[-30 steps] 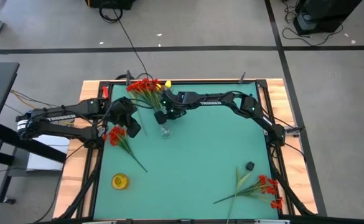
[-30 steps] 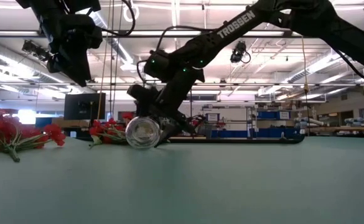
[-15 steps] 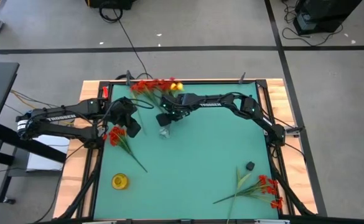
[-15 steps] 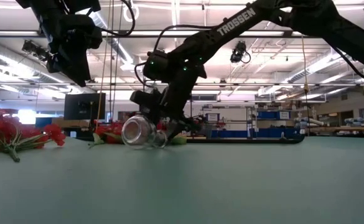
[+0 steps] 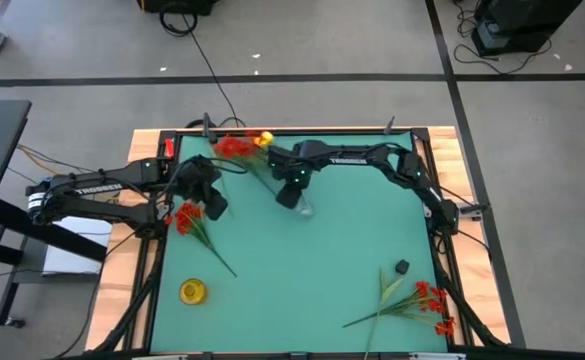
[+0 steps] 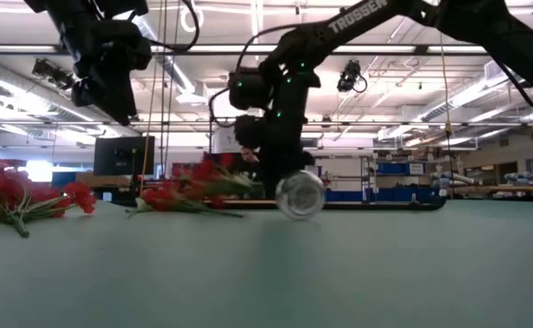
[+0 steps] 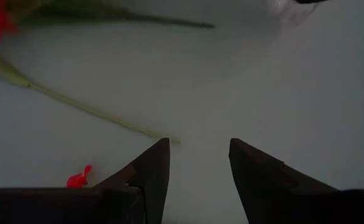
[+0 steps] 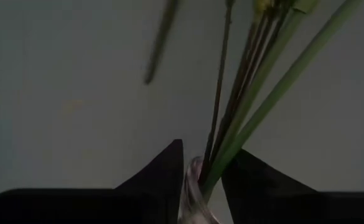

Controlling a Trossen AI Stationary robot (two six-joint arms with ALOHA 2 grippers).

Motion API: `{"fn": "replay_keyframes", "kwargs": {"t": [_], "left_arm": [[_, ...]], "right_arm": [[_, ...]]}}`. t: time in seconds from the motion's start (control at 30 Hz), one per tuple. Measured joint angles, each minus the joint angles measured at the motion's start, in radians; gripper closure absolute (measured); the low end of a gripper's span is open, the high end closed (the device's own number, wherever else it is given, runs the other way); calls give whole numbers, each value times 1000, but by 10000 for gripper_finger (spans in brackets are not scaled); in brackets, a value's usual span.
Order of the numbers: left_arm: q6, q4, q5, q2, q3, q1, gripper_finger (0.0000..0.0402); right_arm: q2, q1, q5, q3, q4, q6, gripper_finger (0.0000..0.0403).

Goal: Sort flowers into vase by color
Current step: Adjust the transparent vase

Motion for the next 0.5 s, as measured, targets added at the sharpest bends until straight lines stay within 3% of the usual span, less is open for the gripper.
{"fn": "replay_keyframes", "kwargs": {"t": [0.13, 0.3, 0.5], "left_arm": [[-23, 53, -14, 0, 0, 0, 230], [-77, 128, -21, 1, 0, 0, 230], [-102, 160, -30, 1, 0, 17, 230]], "right_arm": [[-19, -5, -28, 2, 27, -127, 279], [-22, -24, -56, 0, 41, -179, 231], [-26, -62, -47, 21, -7, 27, 161]]}}
